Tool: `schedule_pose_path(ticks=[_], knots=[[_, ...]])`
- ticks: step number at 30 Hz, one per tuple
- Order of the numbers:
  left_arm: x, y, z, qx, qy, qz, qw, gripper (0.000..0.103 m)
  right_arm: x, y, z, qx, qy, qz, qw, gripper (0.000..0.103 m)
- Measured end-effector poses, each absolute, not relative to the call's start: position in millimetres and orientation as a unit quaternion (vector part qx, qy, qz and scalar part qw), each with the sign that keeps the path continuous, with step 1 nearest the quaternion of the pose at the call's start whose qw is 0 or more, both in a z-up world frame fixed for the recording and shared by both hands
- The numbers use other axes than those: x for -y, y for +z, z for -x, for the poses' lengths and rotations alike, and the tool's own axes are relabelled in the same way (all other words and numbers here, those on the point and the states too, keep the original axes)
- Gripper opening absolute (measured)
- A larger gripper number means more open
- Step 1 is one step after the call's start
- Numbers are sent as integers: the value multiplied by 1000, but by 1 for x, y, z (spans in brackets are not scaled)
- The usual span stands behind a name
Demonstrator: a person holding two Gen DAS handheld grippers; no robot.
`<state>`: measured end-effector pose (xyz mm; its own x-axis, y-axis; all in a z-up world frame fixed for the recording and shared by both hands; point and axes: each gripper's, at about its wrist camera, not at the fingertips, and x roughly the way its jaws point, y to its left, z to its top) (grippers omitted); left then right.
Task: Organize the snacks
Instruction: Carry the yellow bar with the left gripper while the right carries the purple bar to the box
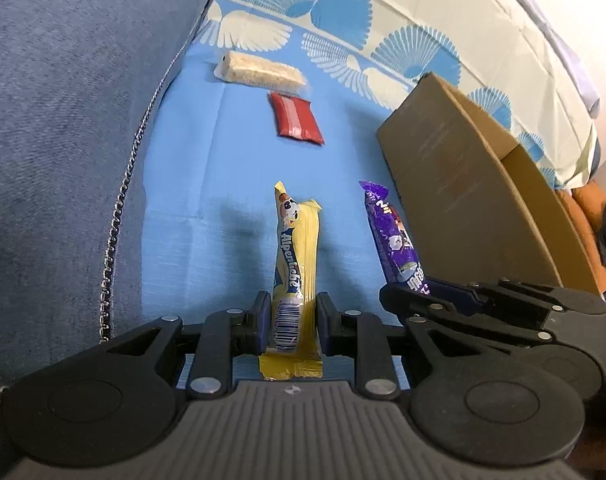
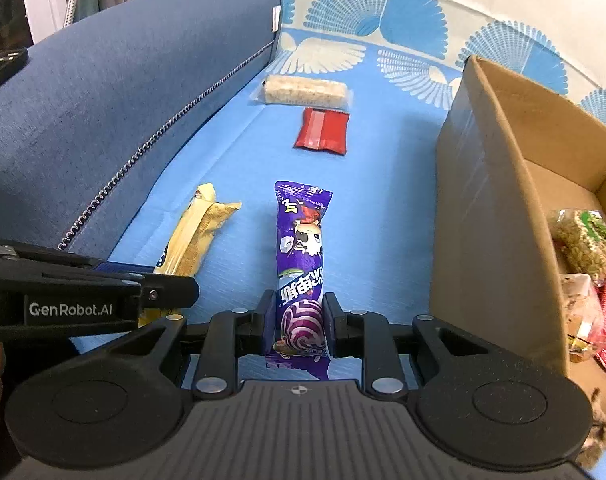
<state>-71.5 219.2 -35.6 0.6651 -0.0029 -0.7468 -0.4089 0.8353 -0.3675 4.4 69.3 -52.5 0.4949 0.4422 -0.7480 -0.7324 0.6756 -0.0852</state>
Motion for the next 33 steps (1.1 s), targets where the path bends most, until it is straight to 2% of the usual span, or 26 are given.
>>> schedule_pose_path(ticks=[15,19,23,33], knots=[[-219,-23,86,-337,114,270,895,26,-33,47,-3,-282,404,161,855,25],[-219,-23,85,-337,114,271,894,26,-17,39,8,-253,416,173,856,25],[-219,-24,86,-340,116,267,894,26,-18,22,11,-266,412,166,856,26],[-219,-25,82,-342,126,261,894,26,-30,15,17,-227,421,195,857,25]])
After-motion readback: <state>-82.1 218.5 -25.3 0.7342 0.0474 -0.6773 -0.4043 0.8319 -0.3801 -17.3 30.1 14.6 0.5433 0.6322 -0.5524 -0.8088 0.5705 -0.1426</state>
